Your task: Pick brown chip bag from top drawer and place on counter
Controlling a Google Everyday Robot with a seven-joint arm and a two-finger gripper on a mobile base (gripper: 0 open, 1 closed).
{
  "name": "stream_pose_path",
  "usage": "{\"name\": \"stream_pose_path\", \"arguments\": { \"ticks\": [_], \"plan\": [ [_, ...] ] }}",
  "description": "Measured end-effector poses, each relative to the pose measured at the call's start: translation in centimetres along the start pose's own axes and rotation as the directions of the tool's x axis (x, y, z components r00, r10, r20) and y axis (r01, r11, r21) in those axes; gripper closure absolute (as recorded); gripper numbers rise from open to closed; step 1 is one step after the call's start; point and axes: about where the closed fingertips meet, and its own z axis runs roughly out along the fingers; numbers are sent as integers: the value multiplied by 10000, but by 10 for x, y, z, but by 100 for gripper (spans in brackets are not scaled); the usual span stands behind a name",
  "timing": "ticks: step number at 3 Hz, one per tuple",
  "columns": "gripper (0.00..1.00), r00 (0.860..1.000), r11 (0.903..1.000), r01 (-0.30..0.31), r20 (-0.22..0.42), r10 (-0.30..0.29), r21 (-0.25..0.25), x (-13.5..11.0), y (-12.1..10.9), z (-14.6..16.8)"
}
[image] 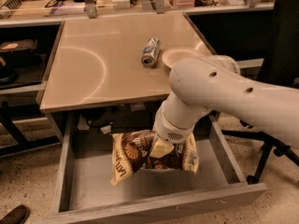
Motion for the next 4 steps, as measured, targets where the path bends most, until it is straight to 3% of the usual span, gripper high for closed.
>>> {"name": "stream_pose_path", "arguments": {
  "ticks": [1, 2, 3, 4],
  "plan": [
    [100, 9996, 9992, 143, 244, -152, 370, -33, 6, -29],
    [100, 9979, 9915, 622, 119, -640, 1145, -75, 3, -76],
    [100, 9979, 9914, 623, 119, -640, 1147, -75, 3, -76],
    [100, 9965, 9806, 805, 94, -835, 1790, -96, -11, -105]
  ]
}}
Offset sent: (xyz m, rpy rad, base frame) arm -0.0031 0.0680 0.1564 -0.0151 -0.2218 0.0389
